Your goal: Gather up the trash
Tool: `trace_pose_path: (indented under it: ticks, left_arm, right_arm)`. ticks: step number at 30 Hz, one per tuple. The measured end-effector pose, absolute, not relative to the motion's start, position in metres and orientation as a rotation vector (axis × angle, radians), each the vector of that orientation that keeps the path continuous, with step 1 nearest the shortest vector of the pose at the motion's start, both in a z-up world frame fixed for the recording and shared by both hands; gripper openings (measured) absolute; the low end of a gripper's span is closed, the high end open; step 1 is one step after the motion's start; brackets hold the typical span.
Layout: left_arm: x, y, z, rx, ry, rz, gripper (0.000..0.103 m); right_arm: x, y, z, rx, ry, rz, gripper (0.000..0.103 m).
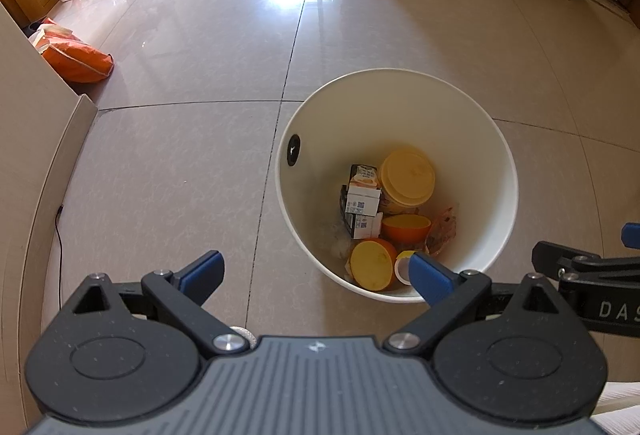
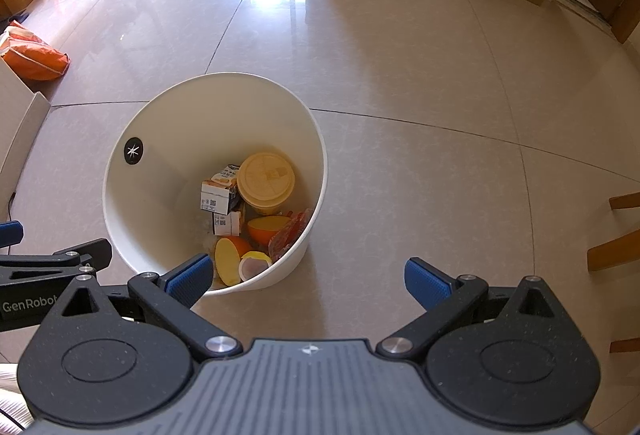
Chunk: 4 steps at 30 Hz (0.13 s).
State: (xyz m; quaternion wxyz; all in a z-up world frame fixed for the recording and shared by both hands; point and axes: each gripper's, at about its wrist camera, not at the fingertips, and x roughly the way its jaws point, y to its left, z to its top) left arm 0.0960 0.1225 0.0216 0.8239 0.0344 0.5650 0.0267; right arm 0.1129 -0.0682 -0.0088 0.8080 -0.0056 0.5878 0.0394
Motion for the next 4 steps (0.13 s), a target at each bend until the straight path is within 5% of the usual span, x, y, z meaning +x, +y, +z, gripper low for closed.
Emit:
trace_pose_path:
  ticks: [4]
  left_arm:
    - [0.0961,0.1226,0.0217,0.074,1.202,0.055,0.098]
  right_arm:
    - [0.1121,-0.0690,-0.0077,-0.013,1.256,0.086,0.103]
